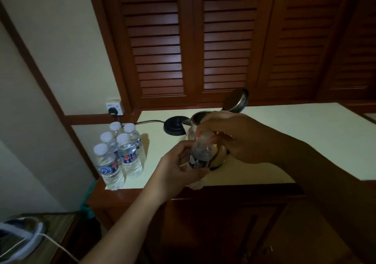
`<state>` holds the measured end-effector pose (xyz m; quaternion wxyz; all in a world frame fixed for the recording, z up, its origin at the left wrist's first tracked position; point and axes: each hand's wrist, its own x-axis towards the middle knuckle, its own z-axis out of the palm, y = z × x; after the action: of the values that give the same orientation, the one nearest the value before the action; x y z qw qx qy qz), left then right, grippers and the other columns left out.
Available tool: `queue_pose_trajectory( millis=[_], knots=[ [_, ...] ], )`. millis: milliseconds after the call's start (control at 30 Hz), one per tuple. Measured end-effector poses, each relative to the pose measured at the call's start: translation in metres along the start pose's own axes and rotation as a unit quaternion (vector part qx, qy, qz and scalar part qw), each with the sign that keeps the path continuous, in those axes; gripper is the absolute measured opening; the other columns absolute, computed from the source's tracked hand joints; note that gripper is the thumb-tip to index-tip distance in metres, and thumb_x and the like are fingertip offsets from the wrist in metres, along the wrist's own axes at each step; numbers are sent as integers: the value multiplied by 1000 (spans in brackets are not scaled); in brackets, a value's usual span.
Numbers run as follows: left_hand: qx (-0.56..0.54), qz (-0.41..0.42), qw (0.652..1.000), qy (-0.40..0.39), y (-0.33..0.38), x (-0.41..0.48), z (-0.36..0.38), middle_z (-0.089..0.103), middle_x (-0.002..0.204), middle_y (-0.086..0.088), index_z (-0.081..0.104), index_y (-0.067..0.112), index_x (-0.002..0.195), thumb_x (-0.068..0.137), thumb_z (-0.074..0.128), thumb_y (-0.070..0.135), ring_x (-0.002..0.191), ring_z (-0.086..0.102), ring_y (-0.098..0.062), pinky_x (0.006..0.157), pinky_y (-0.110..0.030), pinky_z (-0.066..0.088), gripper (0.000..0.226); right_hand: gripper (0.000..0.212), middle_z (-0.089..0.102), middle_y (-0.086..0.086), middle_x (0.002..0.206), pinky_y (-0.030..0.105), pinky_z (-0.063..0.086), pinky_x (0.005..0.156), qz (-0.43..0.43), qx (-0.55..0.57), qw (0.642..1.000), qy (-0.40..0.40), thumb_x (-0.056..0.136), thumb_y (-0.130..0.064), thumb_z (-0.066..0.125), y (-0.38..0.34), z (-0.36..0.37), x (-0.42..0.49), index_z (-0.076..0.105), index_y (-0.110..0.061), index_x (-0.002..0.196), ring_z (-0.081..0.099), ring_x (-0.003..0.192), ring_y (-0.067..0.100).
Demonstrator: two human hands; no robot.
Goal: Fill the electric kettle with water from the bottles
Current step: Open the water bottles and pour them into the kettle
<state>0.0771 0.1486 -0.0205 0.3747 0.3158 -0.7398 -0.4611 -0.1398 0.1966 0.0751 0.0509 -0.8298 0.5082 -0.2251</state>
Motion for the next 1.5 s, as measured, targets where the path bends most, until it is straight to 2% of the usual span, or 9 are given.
queue_pose_trajectory(
  millis=[133,267,400,733,900,1000,1233,1400,1500],
  knots=[
    [12,-7,999,-32,2,5,13,75,120,13,64,32,130,87,85,16,115,71,-9,94,-29,57,51,43,63,-3,132,14,42,105,9,15,999,27,95,0,63,9,2,-18,64,-18,134,54,116,-4],
    [-3,-25,999,-27,-3,11,21,75,121,13,64,31,130,87,84,10,117,71,-9,98,-32,58,52,32,59,-12,120,1,38,90,27,46,986,159,97,-1,61,9,6,-35,68,-17,123,50,107,-18],
    [-12,-48,999,-7,-5,15,27,75,122,16,62,34,128,86,84,7,115,70,-3,97,-27,58,55,25,61,-10,122,14,50,93,122,101,959,236,100,-14,62,30,38,-59,66,-25,122,59,107,-2],
    [-6,-49,999,14,-9,14,32,74,127,14,62,29,137,87,85,15,121,67,-4,102,-31,55,57,19,55,-7,107,26,41,83,310,52,933,175,98,-24,62,96,127,-75,64,-18,116,52,97,11],
    [16,-31,999,42,-8,17,28,76,119,14,65,27,130,86,85,8,114,70,-4,95,-19,56,52,16,69,13,81,41,59,63,183,-152,965,112,67,-3,89,110,138,-74,74,-2,74,67,67,32],
    [20,-24,998,60,-4,19,24,76,116,15,64,27,131,85,85,9,111,71,-5,89,-14,55,54,12,70,7,86,42,57,72,194,-140,967,86,83,-18,77,118,141,-72,74,-7,83,67,75,29],
    [43,-13,995,88,18,27,8,72,117,29,55,38,145,91,81,19,108,66,15,83,-9,55,63,83,50,10,148,46,29,120,331,-130,934,45,91,-71,29,120,153,-77,47,-9,143,43,138,30],
    [171,-28,983,61,28,49,-14,54,155,12,35,47,160,92,73,56,139,50,-3,117,-41,45,78,116,20,17,166,51,13,126,354,-117,928,-8,80,-89,2,120,154,-76,18,-4,158,15,155,32],
    [277,-31,959,46,41,64,-23,49,160,3,31,36,164,98,72,43,137,44,-6,108,-27,35,78,118,19,16,167,50,11,126,349,-131,928,-19,79,-89,0,121,154,-75,17,-3,159,13,156,31]
  ],
)
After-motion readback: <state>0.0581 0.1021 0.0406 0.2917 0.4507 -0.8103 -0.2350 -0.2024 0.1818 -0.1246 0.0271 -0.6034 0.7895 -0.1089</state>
